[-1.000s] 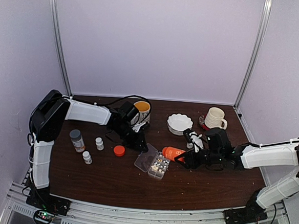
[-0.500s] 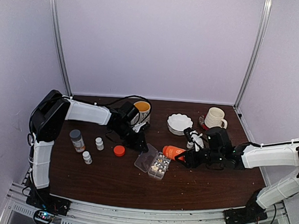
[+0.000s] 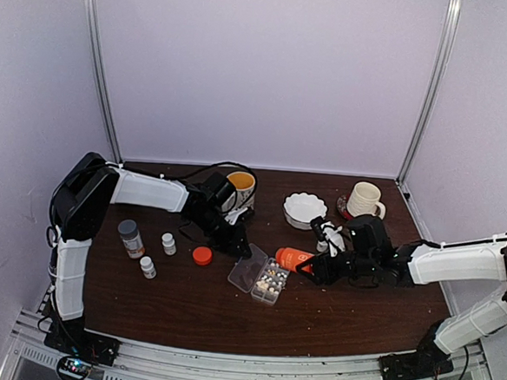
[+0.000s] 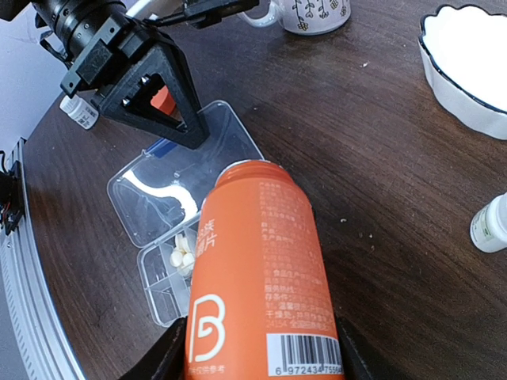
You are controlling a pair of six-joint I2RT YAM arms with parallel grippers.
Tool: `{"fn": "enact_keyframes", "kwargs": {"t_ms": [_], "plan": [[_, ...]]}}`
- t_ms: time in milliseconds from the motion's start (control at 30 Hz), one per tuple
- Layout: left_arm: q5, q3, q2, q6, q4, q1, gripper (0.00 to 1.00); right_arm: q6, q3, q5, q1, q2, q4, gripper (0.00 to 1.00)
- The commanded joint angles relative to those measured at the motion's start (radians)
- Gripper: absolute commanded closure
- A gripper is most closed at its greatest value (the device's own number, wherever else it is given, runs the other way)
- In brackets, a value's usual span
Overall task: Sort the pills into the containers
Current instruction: Pour the pill into the compartment of the pill container.
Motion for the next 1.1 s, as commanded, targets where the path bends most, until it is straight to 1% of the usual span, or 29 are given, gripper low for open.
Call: {"fn": "enact_keyframes", "kwargs": {"t_ms": [0, 67, 100, 167, 200, 267, 300, 367, 400, 467, 500, 533, 600, 633, 667, 700, 733, 767, 800, 833, 900, 933, 967, 1033, 1067], "plan": [[0.003, 0.027, -0.016, 0.014, -0.002, -0.005, 0.87, -0.022, 0.037, -0.006, -0.005, 0.005, -0.032, 1.00], [0.005, 0.028, -0.015, 0.015, -0.002, -0.006, 0.87, 0.024, -0.020, -0.005, -0.004, -0.028, 0.080, 1.00], [0.004, 0.030, -0.016, 0.017, -0.006, -0.006, 0.87, 0.031, -0.026, 0.016, -0.004, -0.032, 0.088, 1.00], [0.004, 0.030, -0.018, 0.019, -0.009, -0.006, 0.87, 0.000, 0.025, 0.051, -0.004, -0.009, -0.025, 1.00], [0.003, 0.030, -0.016, 0.018, -0.010, -0.006, 0.87, -0.011, 0.032, 0.032, -0.005, -0.002, -0.041, 1.00], [0.003, 0.030, -0.016, 0.019, -0.009, -0.006, 0.87, 0.025, -0.013, -0.003, -0.005, -0.031, 0.065, 1.00], [0.004, 0.030, -0.015, 0.019, -0.009, -0.006, 0.87, 0.036, -0.033, 0.007, -0.005, -0.040, 0.097, 1.00], [0.004, 0.030, -0.016, 0.018, -0.010, -0.006, 0.87, 0.002, 0.018, 0.043, -0.005, -0.016, 0.000, 1.00], [0.003, 0.031, -0.015, 0.017, -0.010, -0.006, 0.87, -0.015, 0.040, 0.032, -0.004, 0.000, -0.045, 1.00], [0.004, 0.032, -0.015, 0.018, -0.009, -0.006, 0.87, 0.009, 0.007, -0.006, -0.005, -0.011, 0.024, 1.00], [0.005, 0.032, -0.015, 0.019, -0.009, -0.005, 0.87, 0.032, -0.012, 0.011, -0.004, -0.019, 0.071, 1.00], [0.006, 0.032, -0.015, 0.019, -0.009, -0.006, 0.87, 0.037, -0.003, 0.029, -0.004, -0.016, 0.058, 1.00], [0.005, 0.032, -0.016, 0.018, -0.010, -0.006, 0.87, 0.002, 0.060, 0.036, -0.001, 0.014, -0.065, 1.00], [0.005, 0.032, -0.015, 0.017, -0.009, -0.006, 0.87, 0.001, 0.054, 0.023, -0.001, 0.017, -0.061, 1.00], [0.003, 0.033, -0.016, 0.017, -0.009, -0.006, 0.87, 0.017, 0.026, 0.015, -0.002, 0.003, -0.009, 1.00], [0.004, 0.035, -0.016, 0.018, -0.010, -0.006, 0.87, 0.035, -0.004, 0.026, -0.001, -0.013, 0.045, 1.00], [0.006, 0.035, -0.016, 0.017, -0.009, -0.006, 0.87, 0.043, -0.008, 0.053, -0.001, -0.015, 0.057, 1.00], [0.006, 0.034, -0.016, 0.018, -0.009, -0.006, 0.87, 0.025, 0.019, 0.076, -0.001, 0.000, 0.000, 1.00], [0.006, 0.034, -0.015, 0.017, -0.009, -0.006, 0.87, -0.001, 0.061, 0.083, -0.001, 0.024, -0.100, 1.00], [0.007, 0.033, -0.015, 0.017, -0.009, -0.006, 0.87, -0.013, 0.074, 0.059, -0.001, 0.039, -0.105, 1.00], [0.006, 0.035, -0.014, 0.017, -0.009, -0.006, 0.87, 0.028, 0.011, 0.000, -0.001, -0.002, 0.040, 1.00], [0.007, 0.035, -0.015, 0.017, -0.009, -0.006, 0.87, 0.058, -0.023, 0.004, -0.001, -0.019, 0.097, 1.00], [0.007, 0.035, -0.014, 0.017, -0.009, -0.006, 0.87, 0.057, -0.019, 0.023, -0.001, -0.017, 0.074, 1.00], [0.006, 0.035, -0.015, 0.015, -0.009, -0.008, 0.87, 0.012, 0.052, 0.055, 0.001, 0.022, -0.068, 1.00], [0.005, 0.035, -0.014, 0.015, -0.009, -0.008, 0.87, 0.009, 0.061, 0.029, 0.001, 0.025, -0.064, 1.00]]}}
